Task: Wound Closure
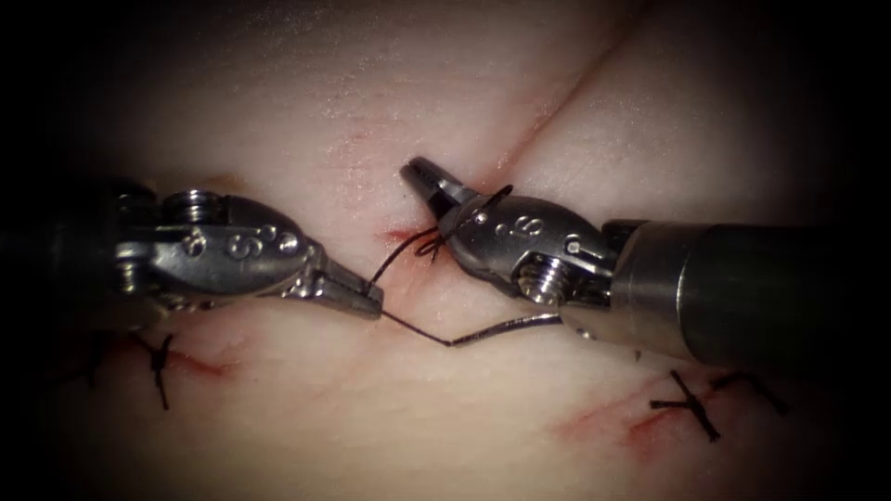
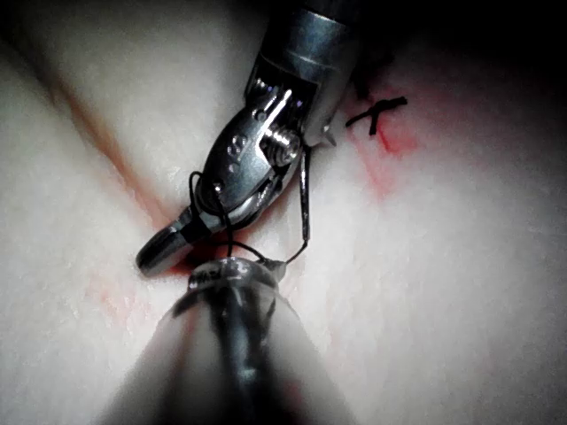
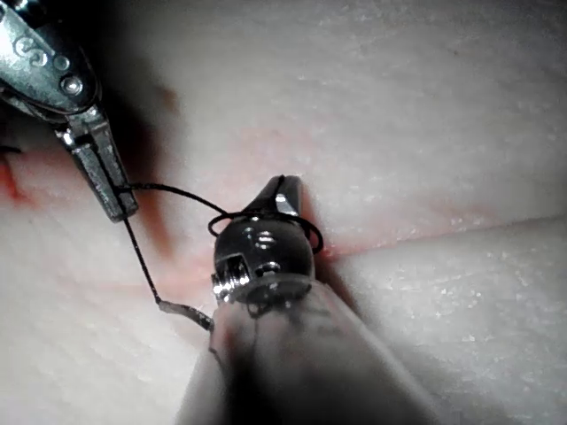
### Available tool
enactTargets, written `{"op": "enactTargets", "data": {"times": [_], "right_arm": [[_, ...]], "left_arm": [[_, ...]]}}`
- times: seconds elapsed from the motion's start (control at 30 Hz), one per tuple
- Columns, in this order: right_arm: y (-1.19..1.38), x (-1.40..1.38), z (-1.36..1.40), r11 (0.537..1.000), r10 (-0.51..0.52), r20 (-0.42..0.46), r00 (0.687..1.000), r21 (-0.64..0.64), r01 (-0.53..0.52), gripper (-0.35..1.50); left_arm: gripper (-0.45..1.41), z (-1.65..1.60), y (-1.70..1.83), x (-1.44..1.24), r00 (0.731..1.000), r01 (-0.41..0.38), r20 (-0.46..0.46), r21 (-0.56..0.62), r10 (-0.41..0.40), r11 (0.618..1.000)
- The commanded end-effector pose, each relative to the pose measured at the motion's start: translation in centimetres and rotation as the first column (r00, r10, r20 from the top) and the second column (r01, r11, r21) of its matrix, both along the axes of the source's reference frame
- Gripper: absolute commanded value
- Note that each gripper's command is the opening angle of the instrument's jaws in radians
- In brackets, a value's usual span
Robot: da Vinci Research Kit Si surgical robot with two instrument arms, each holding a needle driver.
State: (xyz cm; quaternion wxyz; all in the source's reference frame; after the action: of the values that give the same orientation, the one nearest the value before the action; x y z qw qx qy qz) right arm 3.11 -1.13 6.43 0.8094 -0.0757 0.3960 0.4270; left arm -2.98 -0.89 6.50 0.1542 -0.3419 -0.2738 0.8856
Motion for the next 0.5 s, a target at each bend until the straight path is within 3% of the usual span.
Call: {"op": "enactTargets", "data": {"times": [0.03,0.13,0.2,0.3,0.43,0.5], "right_arm": [[-0.07,0.08,-0.02,1.000,0.001,-0.007,1.000,0.000,-0.001,-0.35],[-0.11,0.07,-0.08,1.000,0.005,-0.014,1.000,-0.007,-0.005,-0.35],[-0.25,0.06,-0.16,0.999,-0.002,-0.022,1.000,-0.033,0.001,-0.35],[-0.38,0.03,-0.22,0.998,-0.017,-0.016,1.000,-0.068,0.016,-0.35],[-0.53,-0.12,-0.34,0.993,-0.028,-0.028,0.999,-0.118,0.024,-0.35],[-0.60,-0.15,-0.36,0.992,-0.028,-0.031,0.999,-0.126,0.024,-0.35]], "left_arm": [[-0.45,0.06,-0.02,0.00,1.000,0.003,-0.007,0.017,-0.003,1.000],[-0.45,0.06,0.05,0.11,1.000,0.016,-0.019,0.046,-0.015,0.999],[-0.45,0.08,0.21,0.31,0.994,0.083,-0.084,0.151,-0.070,0.985],[-0.45,0.14,0.29,0.43,0.987,0.101,-0.141,0.202,-0.073,0.974],[-0.45,0.38,0.47,0.65,0.964,0.027,-0.262,0.264,0.044,0.964],[-0.45,0.47,0.64,0.68,0.958,0.044,-0.284,0.270,0.036,0.962]]}}
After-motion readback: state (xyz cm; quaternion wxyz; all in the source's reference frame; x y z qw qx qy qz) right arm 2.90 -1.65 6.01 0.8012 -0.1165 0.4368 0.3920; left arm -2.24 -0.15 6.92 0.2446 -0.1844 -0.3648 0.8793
